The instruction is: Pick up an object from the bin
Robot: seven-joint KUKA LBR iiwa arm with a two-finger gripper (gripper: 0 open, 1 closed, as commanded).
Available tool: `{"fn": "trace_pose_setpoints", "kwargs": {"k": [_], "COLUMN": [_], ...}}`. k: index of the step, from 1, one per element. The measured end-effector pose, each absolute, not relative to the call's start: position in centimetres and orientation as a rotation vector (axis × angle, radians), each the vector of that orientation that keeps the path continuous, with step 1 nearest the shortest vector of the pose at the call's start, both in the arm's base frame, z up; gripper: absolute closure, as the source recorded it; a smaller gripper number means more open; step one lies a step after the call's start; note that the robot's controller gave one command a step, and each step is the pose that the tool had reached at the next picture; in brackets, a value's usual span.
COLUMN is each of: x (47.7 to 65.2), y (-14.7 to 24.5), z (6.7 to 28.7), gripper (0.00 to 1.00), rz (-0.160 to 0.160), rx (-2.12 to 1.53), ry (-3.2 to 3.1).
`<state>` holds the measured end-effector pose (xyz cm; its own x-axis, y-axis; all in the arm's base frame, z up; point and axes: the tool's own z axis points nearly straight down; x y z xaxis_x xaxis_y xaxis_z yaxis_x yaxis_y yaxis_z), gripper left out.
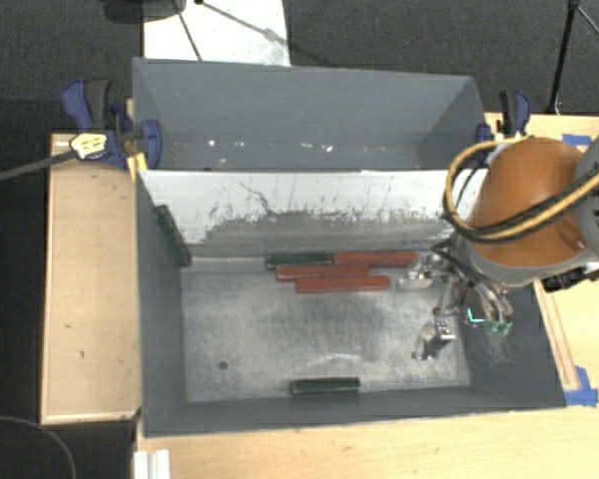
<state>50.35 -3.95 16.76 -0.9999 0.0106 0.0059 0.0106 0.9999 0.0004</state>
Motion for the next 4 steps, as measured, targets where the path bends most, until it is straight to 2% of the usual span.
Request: {"fn": "trace_pose_setpoints", "kwargs": {"k": [1, 2, 3, 4], "x": [50.5, 50.4, 52.2, 55.9], "y": [-3.9, -1.8, 0.4, 1.7], "z": [17.2, 12.9, 11.7, 15.6], "gripper": [0.00, 0.00, 0.00, 0.00], "rz": [0.000, 0.002, -0.001, -0.001], "rx": [-0.015, 0.012, 0.087, 0.033], "ry": [-3.144, -3.153, -3.132, -3.144]}}
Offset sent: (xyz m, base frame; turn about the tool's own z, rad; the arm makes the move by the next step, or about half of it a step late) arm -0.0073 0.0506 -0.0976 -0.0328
